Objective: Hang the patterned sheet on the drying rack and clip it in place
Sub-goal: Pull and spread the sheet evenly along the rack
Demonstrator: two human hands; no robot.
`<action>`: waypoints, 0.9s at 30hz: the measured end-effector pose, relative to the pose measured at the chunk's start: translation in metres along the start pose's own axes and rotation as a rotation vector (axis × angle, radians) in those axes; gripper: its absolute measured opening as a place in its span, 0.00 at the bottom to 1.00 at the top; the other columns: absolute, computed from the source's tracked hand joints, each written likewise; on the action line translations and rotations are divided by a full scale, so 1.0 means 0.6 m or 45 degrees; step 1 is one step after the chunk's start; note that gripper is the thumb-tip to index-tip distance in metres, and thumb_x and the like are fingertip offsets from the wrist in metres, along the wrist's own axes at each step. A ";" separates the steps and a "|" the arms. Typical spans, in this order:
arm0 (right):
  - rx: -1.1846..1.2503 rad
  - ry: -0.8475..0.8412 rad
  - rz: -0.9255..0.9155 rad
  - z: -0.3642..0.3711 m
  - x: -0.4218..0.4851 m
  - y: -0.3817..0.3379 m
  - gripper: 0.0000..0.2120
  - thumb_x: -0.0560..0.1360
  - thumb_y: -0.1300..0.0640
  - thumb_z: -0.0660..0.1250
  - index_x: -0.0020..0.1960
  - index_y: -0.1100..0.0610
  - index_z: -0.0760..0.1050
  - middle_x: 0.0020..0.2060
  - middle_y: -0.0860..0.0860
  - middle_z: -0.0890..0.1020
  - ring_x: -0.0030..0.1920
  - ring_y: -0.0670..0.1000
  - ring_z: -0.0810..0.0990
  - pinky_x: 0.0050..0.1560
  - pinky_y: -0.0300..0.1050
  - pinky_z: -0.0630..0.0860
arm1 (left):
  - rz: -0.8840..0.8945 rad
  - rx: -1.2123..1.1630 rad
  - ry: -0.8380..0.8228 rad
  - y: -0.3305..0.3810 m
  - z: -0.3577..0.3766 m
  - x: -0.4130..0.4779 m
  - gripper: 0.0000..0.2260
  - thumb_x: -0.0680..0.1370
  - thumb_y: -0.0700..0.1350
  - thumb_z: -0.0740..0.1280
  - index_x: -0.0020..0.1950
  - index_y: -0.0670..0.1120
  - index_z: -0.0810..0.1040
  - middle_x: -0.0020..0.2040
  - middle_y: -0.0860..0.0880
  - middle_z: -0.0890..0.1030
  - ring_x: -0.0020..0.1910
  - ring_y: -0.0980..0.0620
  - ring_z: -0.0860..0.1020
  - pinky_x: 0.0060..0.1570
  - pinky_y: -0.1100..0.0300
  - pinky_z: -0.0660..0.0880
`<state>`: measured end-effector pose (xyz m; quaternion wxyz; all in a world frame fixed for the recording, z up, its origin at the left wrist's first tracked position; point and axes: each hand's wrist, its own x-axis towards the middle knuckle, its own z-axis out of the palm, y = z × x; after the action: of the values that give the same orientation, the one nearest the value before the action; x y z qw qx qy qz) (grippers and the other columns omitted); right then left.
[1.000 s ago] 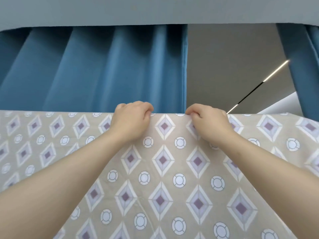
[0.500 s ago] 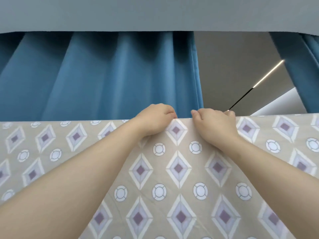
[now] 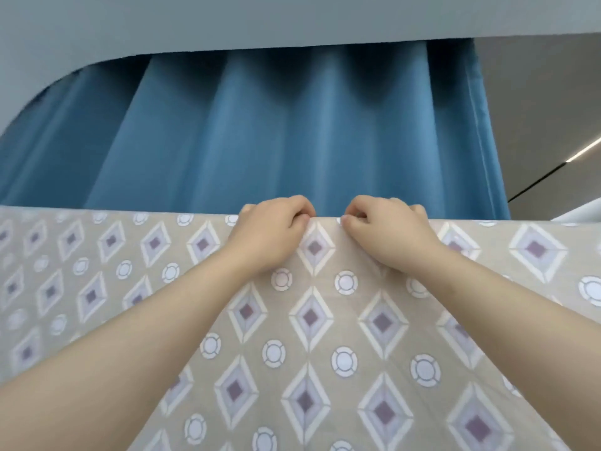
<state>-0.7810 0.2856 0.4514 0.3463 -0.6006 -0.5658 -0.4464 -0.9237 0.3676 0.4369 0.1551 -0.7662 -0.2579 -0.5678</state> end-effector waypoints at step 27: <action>-0.037 0.031 -0.037 0.368 0.192 -0.710 0.17 0.78 0.52 0.52 0.64 0.47 0.70 0.55 0.52 0.77 0.59 0.56 0.70 0.59 0.52 0.59 | -0.282 0.144 0.206 -0.822 -0.287 -0.094 0.16 0.78 0.39 0.55 0.62 0.51 0.74 0.65 0.52 0.74 0.66 0.48 0.67 0.62 0.51 0.65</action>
<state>-1.1746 0.5826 0.4402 0.3378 -0.5919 -0.5635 -0.4669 -1.3544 0.6678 0.4088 0.1549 -0.6749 -0.3590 -0.6258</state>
